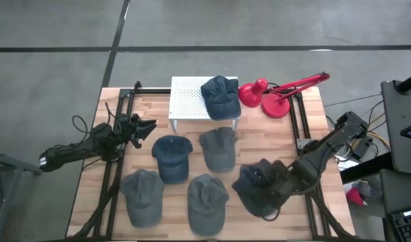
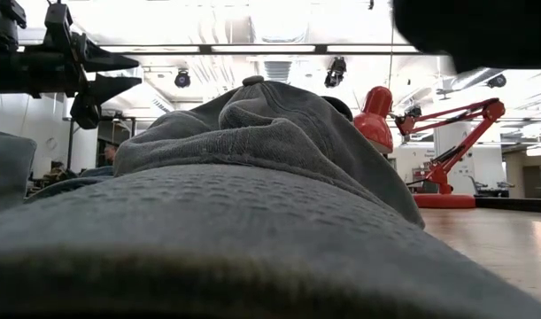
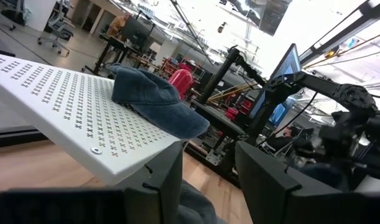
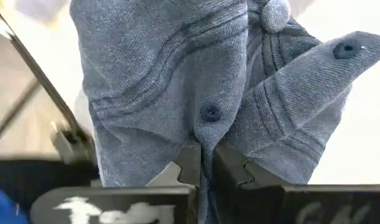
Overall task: Pick & Place hat
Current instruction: Stack the right gray cap on the top of the other gray cap on the shelf
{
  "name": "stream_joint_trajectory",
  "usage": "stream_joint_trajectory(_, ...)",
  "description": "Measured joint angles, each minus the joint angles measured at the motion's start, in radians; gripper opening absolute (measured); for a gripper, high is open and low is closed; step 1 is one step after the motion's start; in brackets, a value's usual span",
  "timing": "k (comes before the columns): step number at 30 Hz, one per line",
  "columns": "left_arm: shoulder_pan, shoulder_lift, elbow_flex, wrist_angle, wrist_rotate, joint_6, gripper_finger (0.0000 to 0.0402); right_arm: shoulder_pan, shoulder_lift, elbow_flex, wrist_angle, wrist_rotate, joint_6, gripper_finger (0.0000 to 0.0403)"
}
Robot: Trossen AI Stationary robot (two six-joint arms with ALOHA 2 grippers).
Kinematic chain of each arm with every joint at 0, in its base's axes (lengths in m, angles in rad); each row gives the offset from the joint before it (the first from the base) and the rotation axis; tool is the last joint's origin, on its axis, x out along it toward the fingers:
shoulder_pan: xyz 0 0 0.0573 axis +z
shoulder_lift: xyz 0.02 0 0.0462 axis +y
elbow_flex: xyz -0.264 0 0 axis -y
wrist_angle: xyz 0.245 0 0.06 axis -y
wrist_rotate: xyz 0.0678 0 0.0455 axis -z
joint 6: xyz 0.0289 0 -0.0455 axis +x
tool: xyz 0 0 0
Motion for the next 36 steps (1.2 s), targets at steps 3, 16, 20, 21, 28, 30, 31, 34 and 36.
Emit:
stream_joint_trajectory(3, 0.000, 0.000, 0.000, -0.001, 0.000, 0.000, 0.0152, -0.009, -0.001, -0.001, 0.100, 0.181, -0.101, 0.0013)
stream_joint_trajectory(16, 0.000, 0.000, 0.000, -0.029, 0.055, 0.099, 0.0152, -0.216, 0.003, 0.114, 0.205, 0.418, -0.453, 0.0013)
stream_joint_trajectory(20, 0.000, 0.000, 0.000, -0.077, 0.063, 0.104, 0.0152, -0.320, 0.003, 0.166, 0.203, 0.419, -0.546, 0.0013)
stream_joint_trajectory(21, 0.000, 0.000, 0.000, -0.091, 0.063, 0.103, 0.0152, -0.344, 0.003, 0.178, 0.201, 0.419, -0.569, 0.0013)
stream_joint_trajectory(28, 0.000, 0.000, 0.002, -0.147, 0.085, 0.169, 0.0152, -0.522, 0.004, 0.263, 0.197, 0.419, -0.652, 0.0013)
stream_joint_trajectory(30, 0.000, 0.001, 0.002, -0.147, 0.085, 0.208, 0.0152, -0.572, 0.004, 0.281, 0.190, 0.405, -0.653, 0.0013)
stream_joint_trajectory(31, 0.000, 0.001, 0.002, -0.147, 0.085, 0.230, 0.0152, -0.596, 0.004, 0.291, 0.183, 0.385, -0.653, 0.0013)
stream_joint_trajectory(34, 0.000, 0.001, 0.002, -0.147, 0.085, 0.295, 0.0152, -0.672, 0.006, 0.317, 0.161, 0.299, -0.656, 0.0013)
stream_joint_trajectory(36, 0.000, 0.001, 0.002, -0.147, 0.085, 0.307, 0.0152, -0.722, 0.008, 0.329, 0.154, 0.226, -0.658, 0.0013)
